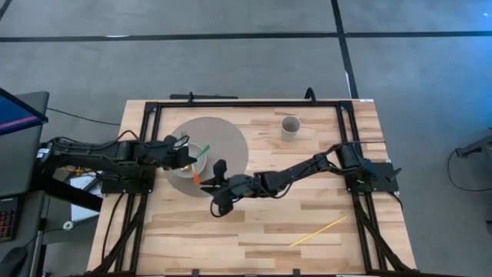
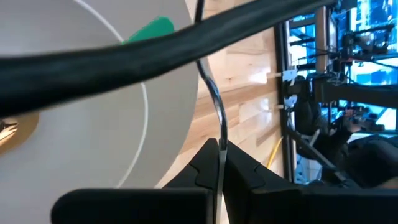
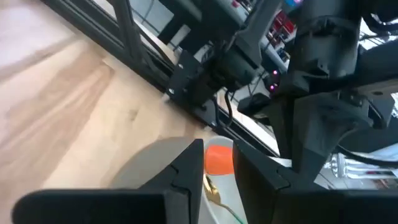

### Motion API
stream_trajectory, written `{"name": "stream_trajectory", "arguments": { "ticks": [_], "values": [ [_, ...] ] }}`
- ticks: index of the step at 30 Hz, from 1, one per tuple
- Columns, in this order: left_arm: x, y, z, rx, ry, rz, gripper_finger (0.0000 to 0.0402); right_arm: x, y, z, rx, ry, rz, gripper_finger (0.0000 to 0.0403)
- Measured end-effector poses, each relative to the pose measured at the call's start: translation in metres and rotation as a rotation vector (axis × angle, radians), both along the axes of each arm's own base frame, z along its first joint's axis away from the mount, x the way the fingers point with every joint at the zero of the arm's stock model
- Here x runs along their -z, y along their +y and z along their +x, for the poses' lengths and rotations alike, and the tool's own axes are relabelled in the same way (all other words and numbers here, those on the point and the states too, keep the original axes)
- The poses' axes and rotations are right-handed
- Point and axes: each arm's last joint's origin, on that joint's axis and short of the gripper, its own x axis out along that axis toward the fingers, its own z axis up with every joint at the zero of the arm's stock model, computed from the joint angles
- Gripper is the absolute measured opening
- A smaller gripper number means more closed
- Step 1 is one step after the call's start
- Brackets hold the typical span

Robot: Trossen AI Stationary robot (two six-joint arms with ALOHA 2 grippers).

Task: Pick & Place Utensil
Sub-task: Put the orange fork into the bowl

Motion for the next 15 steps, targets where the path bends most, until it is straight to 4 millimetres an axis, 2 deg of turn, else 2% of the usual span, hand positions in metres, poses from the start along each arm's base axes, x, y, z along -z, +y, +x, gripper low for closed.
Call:
{"name": "stream_trajectory", "arguments": {
  "ticks": [7, 15],
  "values": [
    [-0.002, 0.006, 0.002, -0.045, -0.030, -0.004, 0.0015, 0.000, -0.002, 0.001, -0.012, 0.007, -0.065, 0.0079],
    [-0.006, 0.006, 0.012, -0.003, -0.093, -0.020, 0.0011, -0.001, -0.003, 0.001, -0.016, 0.024, -0.279, 0.0079]
  ]
}}
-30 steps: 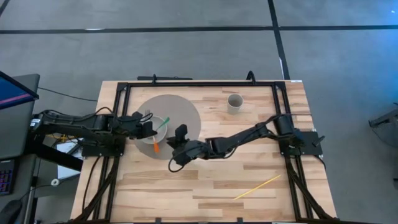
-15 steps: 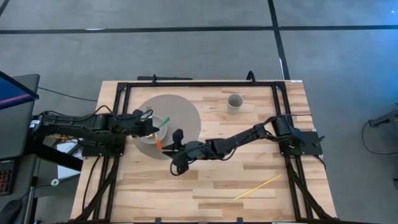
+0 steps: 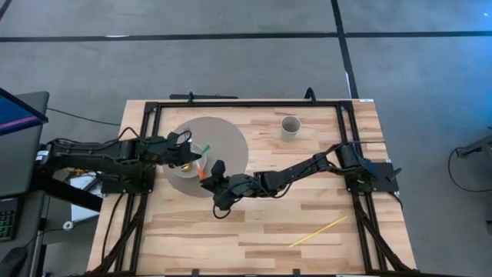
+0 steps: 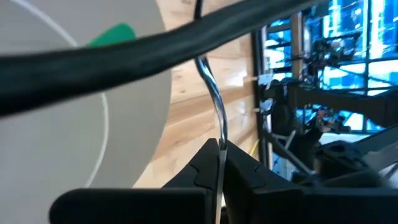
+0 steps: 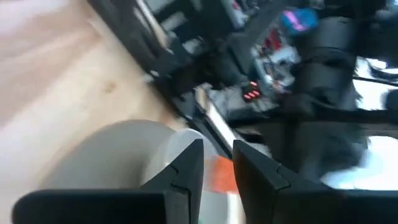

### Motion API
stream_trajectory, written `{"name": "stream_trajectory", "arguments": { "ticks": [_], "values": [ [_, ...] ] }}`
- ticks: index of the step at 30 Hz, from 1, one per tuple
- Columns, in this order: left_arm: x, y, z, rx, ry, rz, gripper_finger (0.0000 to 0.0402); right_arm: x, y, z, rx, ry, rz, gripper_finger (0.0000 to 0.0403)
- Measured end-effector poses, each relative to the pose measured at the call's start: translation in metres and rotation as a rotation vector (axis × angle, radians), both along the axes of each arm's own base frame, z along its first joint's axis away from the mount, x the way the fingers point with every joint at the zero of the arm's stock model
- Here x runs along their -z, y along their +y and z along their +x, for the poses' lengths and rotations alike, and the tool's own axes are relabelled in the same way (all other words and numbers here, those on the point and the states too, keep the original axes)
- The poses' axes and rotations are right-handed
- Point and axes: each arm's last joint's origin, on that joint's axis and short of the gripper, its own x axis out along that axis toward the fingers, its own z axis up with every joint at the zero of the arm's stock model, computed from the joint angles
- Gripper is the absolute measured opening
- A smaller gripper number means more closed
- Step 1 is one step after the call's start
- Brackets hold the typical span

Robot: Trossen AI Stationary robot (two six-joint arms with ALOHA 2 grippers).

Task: Pick & Place Utensil
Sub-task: Put the orange fork into the bowl

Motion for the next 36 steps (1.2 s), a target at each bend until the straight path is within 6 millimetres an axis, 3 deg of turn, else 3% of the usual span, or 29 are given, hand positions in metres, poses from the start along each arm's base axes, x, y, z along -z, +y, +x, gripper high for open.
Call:
{"name": "stream_trajectory", "arguments": {
  "ticks": [15, 25, 36],
  "values": [
    [0.005, -0.001, 0.008, 0.033, 0.027, -0.012, 0.0015, 0.000, -0.003, -0.001, 0.130, -0.001, -0.039, 0.0079],
    [-0.001, -0.001, 0.011, 0.039, -0.034, 0.014, 0.0012, 0.000, 0.019, -0.006, 0.066, -0.004, -0.002, 0.0079],
    [-0.004, -0.001, 0.013, 0.046, -0.075, 0.043, 0.0010, -0.001, 0.003, -0.004, 0.194, 0.002, -0.096, 0.0079]
  ]
}}
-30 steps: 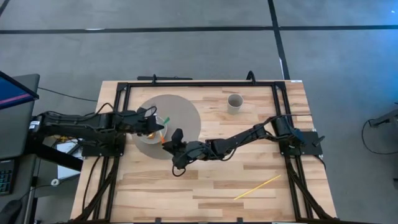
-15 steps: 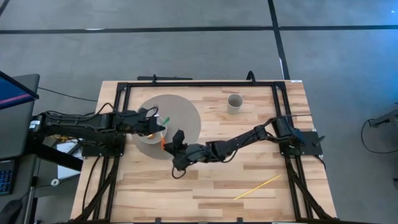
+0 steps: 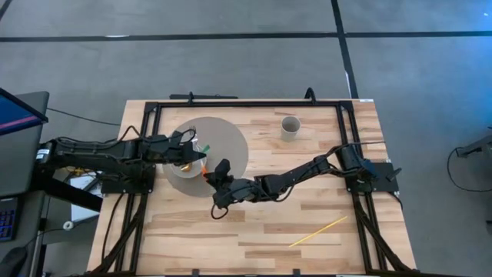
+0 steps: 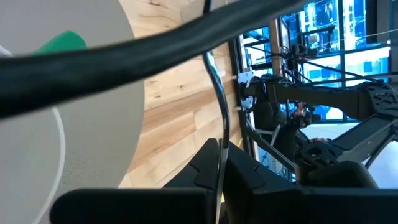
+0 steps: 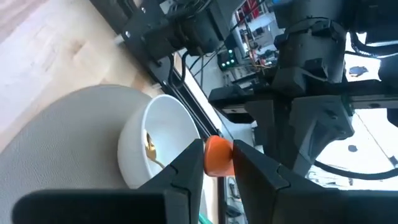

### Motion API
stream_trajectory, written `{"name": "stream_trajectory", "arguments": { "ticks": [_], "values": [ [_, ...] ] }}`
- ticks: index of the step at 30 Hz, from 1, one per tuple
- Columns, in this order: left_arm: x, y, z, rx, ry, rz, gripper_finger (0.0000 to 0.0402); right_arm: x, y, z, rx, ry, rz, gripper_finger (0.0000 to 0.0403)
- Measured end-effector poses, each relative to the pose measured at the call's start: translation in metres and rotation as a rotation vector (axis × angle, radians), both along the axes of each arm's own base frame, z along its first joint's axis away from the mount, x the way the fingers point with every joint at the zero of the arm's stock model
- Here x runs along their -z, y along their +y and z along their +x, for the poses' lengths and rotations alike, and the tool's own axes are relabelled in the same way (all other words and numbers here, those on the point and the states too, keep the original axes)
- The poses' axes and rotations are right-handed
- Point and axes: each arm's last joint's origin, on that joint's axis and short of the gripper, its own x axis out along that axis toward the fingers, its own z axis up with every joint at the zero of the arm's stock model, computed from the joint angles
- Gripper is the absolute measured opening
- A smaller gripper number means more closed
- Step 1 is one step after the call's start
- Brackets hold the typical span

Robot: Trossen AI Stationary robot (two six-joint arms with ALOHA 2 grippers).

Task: Pick & Place Utensil
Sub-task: Put the orange fork into the bowl

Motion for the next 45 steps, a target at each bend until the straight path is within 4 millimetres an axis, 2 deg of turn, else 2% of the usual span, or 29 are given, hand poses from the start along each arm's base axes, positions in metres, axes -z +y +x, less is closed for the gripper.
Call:
{"name": "stream_trajectory", "arguments": {
  "ticks": [7, 15, 21, 26, 34, 45],
  "values": [
    [0.000, -0.001, 0.000, 0.016, -0.003, 0.002, 0.0015, -0.002, 0.000, 0.000, 0.032, -0.006, -0.042, 0.0069],
    [0.000, -0.001, 0.000, 0.025, -0.001, -0.024, 0.0019, -0.005, 0.005, -0.002, 0.056, 0.008, -0.125, 0.0009],
    [0.000, -0.002, 0.000, 0.051, 0.003, -0.008, 0.0033, -0.006, 0.010, -0.003, 0.045, 0.003, -0.140, 0.0019],
    [0.001, -0.009, 0.000, 0.093, 0.011, -0.001, 0.0049, -0.009, 0.010, -0.002, 0.043, -0.028, -0.130, 0.0005],
    [0.003, -0.017, -0.002, 0.159, 0.039, 0.031, 0.0075, -0.008, 0.008, -0.002, 0.039, -0.025, -0.129, 0.0004],
    [0.003, -0.032, -0.004, 0.247, 0.038, 0.049, 0.0080, -0.009, 0.007, -0.003, 0.081, -0.022, -0.137, 0.0002]
  ]
}}
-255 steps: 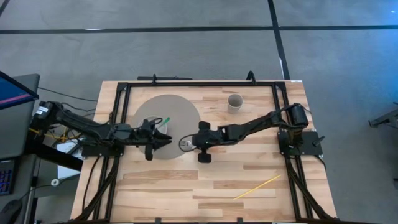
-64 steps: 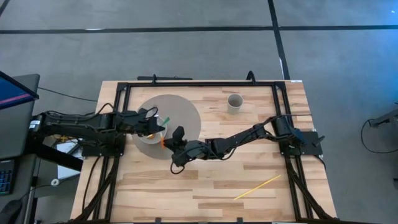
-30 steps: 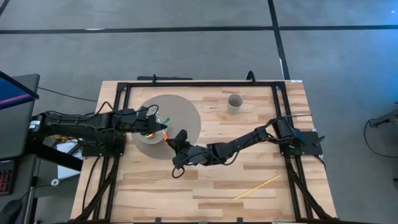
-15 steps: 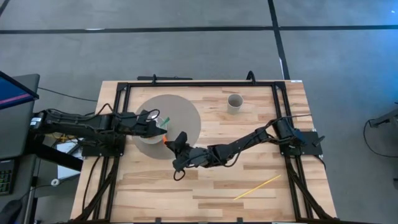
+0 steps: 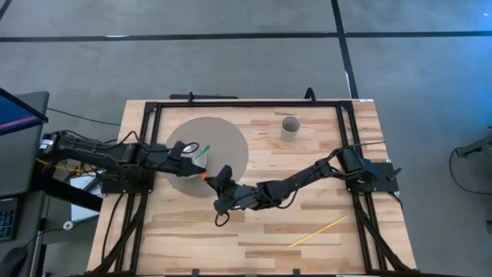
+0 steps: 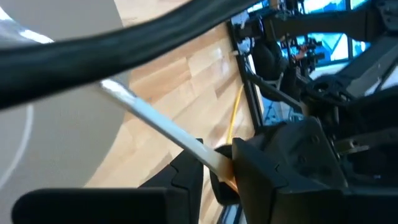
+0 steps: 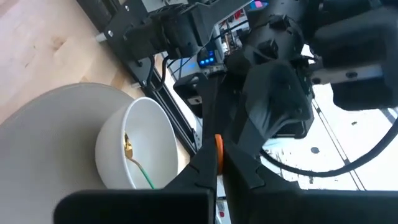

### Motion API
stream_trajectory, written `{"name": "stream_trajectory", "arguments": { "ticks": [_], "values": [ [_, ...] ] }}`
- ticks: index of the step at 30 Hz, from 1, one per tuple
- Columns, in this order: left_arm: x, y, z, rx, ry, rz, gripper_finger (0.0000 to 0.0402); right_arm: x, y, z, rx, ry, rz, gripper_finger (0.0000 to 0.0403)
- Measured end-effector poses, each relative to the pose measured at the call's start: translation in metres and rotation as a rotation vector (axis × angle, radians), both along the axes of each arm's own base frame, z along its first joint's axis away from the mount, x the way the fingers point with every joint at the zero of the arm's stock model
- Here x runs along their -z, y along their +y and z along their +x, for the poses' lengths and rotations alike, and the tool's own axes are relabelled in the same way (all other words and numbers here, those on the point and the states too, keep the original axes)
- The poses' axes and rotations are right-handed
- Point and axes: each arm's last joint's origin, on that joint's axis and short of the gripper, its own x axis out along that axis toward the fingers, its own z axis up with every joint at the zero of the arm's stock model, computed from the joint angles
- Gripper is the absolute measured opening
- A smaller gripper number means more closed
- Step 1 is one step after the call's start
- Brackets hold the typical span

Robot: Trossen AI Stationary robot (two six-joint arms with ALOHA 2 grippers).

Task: Pick & Place Utensil
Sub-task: Put the orange fork into the bowl

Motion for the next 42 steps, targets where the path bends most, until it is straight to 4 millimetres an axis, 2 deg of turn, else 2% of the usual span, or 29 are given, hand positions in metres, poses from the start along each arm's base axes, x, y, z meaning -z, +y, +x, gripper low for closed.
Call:
{"name": "stream_trajectory", "arguments": {
  "ticks": [9, 13, 18, 25, 31, 37, 42],
  "values": [
    [0.000, -0.012, -0.003, 0.075, 0.010, 0.007, 0.0079, -0.004, -0.003, 0.000, 0.069, 0.009, -0.042, 0.0001],
    [0.003, -0.011, -0.003, 0.080, 0.019, 0.067, 0.0079, -0.006, -0.011, 0.001, 0.124, -0.003, -0.045, 0.0001],
    [0.003, -0.012, -0.003, 0.121, 0.021, 0.061, 0.0079, -0.005, -0.010, 0.001, 0.121, -0.003, -0.032, 0.0001],
    [0.001, -0.021, -0.005, 0.257, -0.012, 0.161, 0.0074, 0.004, -0.008, 0.001, 0.031, 0.032, 0.088, 0.0000],
    [-0.011, -0.021, -0.016, 0.260, -0.125, 0.326, 0.0056, 0.013, -0.009, -0.002, 0.045, 0.079, 0.165, 0.0000],
    [-0.026, -0.014, -0.033, 0.235, -0.255, 0.440, 0.0049, 0.012, -0.011, 0.004, -0.142, 0.119, 0.348, 0.0000],
    [-0.030, -0.012, -0.038, 0.229, -0.291, 0.450, 0.0049, 0.006, -0.029, 0.007, -0.054, 0.226, 0.516, 0.0000]
  ]
}}
